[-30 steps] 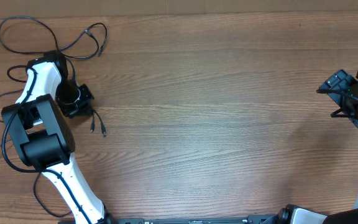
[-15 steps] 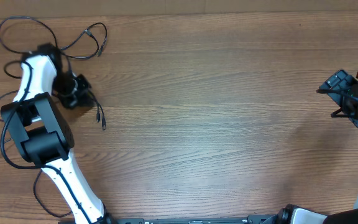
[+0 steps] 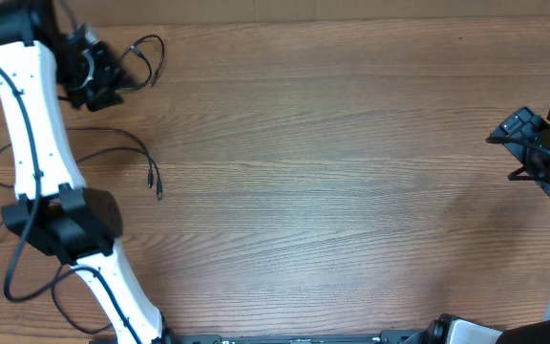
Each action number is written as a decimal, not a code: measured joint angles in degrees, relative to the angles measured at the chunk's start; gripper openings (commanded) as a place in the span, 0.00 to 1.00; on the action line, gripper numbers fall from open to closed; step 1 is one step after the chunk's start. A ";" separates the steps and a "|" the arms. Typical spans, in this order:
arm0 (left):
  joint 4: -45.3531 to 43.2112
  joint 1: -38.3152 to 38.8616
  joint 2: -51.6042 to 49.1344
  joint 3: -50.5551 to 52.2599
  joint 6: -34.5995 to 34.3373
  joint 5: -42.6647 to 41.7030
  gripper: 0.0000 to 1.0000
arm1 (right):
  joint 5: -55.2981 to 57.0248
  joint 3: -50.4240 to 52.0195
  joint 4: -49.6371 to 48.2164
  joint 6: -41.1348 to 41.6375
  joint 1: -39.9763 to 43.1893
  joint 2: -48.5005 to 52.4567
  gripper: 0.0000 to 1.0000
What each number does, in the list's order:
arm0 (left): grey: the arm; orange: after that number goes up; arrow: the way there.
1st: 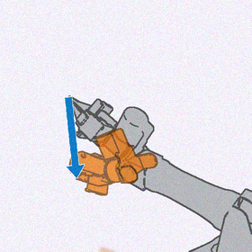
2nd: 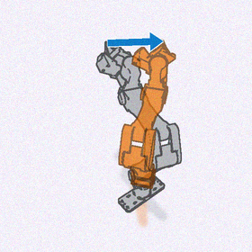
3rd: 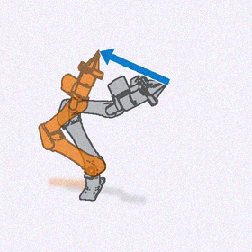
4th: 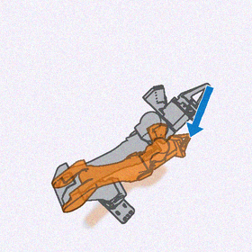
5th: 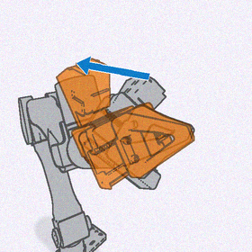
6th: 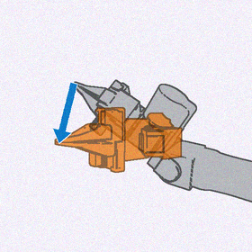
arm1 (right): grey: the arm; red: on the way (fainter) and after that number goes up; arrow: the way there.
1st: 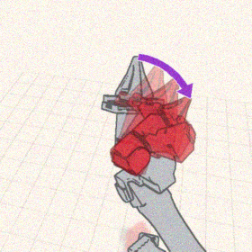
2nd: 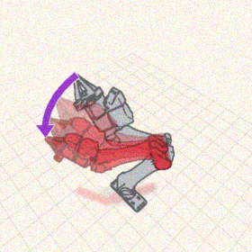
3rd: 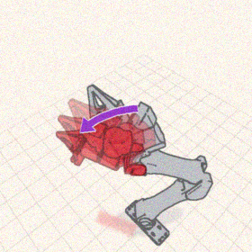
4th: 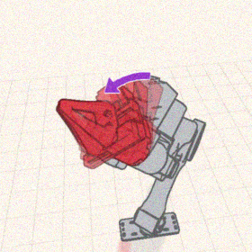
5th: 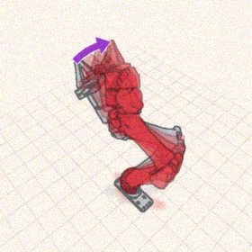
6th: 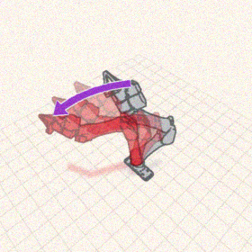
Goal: Untangle cables
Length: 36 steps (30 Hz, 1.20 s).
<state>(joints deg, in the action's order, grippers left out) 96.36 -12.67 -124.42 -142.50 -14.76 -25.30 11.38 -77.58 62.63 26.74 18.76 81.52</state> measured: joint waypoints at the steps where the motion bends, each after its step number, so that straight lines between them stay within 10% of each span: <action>1: 0.07 1.64 1.66 -0.13 0.48 -0.74 1.00 | 0.00 0.00 -0.11 -0.02 0.00 0.00 1.00; 22: 0.33 32.11 18.14 -0.81 2.93 -1.55 1.00 | -14.84 -0.13 -1.99 -0.02 0.00 0.00 1.00; 36: 0.33 33.16 19.98 -0.81 -0.07 6.75 1.00 | -32.76 -0.15 9.29 -6.62 -3.69 -6.75 1.00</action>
<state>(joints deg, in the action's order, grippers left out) 96.68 20.49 -104.44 -143.31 -14.83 -18.55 -21.39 -77.73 71.92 20.12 15.07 74.76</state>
